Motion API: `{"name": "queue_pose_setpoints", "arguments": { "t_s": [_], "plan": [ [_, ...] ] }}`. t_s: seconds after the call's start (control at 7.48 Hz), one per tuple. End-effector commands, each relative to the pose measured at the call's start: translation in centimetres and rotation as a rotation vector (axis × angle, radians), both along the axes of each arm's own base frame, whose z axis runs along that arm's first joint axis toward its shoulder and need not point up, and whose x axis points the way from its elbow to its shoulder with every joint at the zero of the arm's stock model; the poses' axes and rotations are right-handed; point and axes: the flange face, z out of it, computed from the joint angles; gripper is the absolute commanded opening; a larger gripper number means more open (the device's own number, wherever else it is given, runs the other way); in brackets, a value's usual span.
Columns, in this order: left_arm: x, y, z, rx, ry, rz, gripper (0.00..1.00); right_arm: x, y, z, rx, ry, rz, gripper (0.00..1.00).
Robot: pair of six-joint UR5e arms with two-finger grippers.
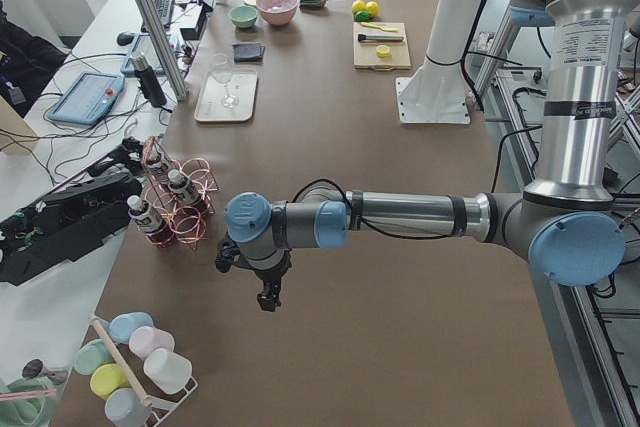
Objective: Take tea from basket to plate
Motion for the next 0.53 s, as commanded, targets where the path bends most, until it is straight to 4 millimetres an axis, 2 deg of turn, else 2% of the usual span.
{"name": "queue_pose_setpoints", "arguments": {
  "t_s": [0.0, 0.4],
  "plan": [
    [-0.62, 0.14, 0.06, 0.000, -0.001, -0.011, 0.99, -0.02, 0.02, 0.02, 0.000, 0.000, -0.001, 1.00],
    [-0.61, -0.07, -0.09, 0.000, 0.000, -0.013, 0.99, -0.02, 0.02, 0.02, 0.000, 0.000, -0.001, 1.00]
  ]
}}
